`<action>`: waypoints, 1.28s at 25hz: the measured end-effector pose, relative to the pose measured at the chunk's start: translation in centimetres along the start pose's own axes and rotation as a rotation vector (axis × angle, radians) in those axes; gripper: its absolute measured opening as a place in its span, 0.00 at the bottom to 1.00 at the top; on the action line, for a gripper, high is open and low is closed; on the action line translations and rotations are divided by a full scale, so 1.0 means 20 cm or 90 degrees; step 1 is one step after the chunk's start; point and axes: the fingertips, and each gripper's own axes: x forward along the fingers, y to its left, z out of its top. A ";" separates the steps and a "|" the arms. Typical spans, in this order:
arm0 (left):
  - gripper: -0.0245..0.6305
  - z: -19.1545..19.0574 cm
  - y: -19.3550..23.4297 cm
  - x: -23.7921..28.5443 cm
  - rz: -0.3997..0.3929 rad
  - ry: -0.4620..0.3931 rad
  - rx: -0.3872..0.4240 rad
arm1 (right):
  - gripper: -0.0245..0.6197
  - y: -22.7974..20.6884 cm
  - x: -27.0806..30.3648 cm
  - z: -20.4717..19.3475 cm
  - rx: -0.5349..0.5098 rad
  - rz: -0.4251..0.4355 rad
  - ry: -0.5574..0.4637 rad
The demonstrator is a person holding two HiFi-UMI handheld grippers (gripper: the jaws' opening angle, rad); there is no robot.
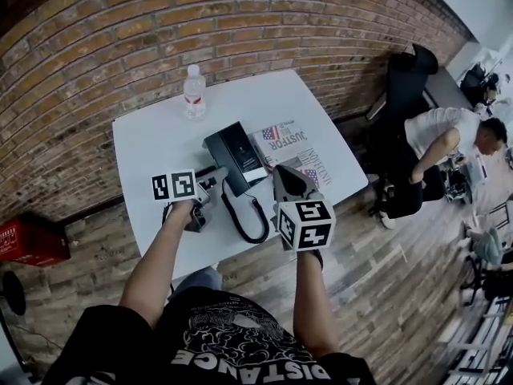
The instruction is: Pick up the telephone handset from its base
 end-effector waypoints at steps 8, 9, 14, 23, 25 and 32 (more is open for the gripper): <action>0.34 0.01 0.06 0.11 -0.022 0.017 -0.036 | 0.04 -0.06 0.09 -0.03 0.006 -0.008 0.013; 0.33 0.01 0.06 0.11 -0.024 0.018 -0.039 | 0.04 -0.07 0.10 -0.04 0.008 -0.010 0.015; 0.19 0.01 0.09 0.12 -0.012 0.006 -0.060 | 0.04 -0.11 0.09 -0.05 0.017 -0.023 0.018; 0.15 0.03 0.03 0.10 -0.020 -0.025 -0.105 | 0.04 -0.17 0.00 -0.06 0.027 -0.047 0.011; 0.15 0.04 -0.01 0.09 -0.022 -0.030 -0.092 | 0.04 -0.18 -0.04 -0.06 0.028 -0.051 0.008; 0.15 0.07 -0.25 0.03 -0.055 -0.050 -0.038 | 0.04 -0.17 -0.18 -0.05 0.028 -0.063 -0.004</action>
